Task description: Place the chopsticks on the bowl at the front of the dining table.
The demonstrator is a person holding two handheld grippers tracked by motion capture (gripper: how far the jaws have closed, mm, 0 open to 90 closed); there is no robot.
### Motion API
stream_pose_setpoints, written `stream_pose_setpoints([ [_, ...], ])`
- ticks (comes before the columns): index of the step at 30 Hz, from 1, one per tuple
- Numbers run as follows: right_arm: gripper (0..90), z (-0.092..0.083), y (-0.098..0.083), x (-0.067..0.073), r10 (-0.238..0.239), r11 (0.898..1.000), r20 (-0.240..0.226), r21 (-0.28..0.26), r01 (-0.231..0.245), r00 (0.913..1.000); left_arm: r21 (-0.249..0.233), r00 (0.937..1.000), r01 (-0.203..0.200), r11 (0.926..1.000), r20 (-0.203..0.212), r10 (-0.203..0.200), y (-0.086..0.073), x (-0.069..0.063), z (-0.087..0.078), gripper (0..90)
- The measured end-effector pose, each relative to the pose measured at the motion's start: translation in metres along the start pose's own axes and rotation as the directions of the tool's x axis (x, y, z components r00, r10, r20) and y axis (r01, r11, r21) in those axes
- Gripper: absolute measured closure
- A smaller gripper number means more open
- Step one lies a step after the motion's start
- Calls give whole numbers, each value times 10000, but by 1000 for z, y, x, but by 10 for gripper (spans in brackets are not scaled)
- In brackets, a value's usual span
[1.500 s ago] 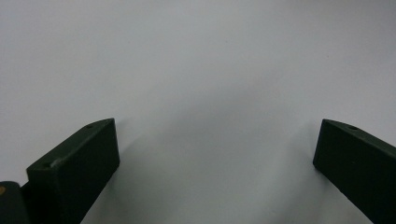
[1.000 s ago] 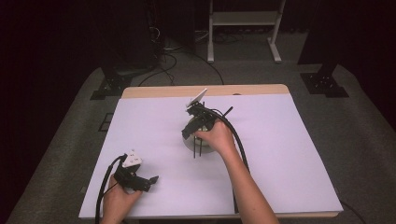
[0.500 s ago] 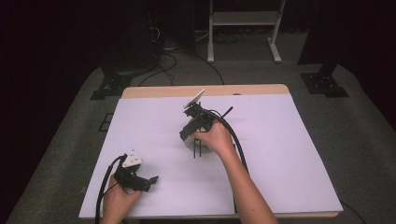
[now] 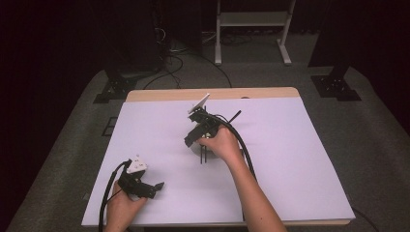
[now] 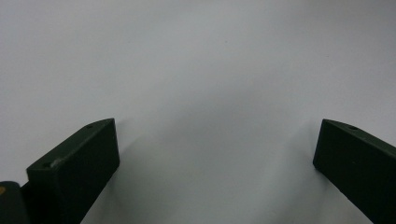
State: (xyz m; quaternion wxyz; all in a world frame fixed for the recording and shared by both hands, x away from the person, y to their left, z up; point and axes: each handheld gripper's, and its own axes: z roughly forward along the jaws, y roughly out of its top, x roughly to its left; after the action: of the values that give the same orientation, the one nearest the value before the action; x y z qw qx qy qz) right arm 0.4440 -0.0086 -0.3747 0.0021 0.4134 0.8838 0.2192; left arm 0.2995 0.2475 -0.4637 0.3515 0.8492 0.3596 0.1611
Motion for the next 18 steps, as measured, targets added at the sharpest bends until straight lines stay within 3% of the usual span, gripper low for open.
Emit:
stream_pose_setpoints([
  [18,0,2,2,5,-88,10000,-1,41,88,10000,0,10000,-2,10000,3,2,0,0,0,0],
])
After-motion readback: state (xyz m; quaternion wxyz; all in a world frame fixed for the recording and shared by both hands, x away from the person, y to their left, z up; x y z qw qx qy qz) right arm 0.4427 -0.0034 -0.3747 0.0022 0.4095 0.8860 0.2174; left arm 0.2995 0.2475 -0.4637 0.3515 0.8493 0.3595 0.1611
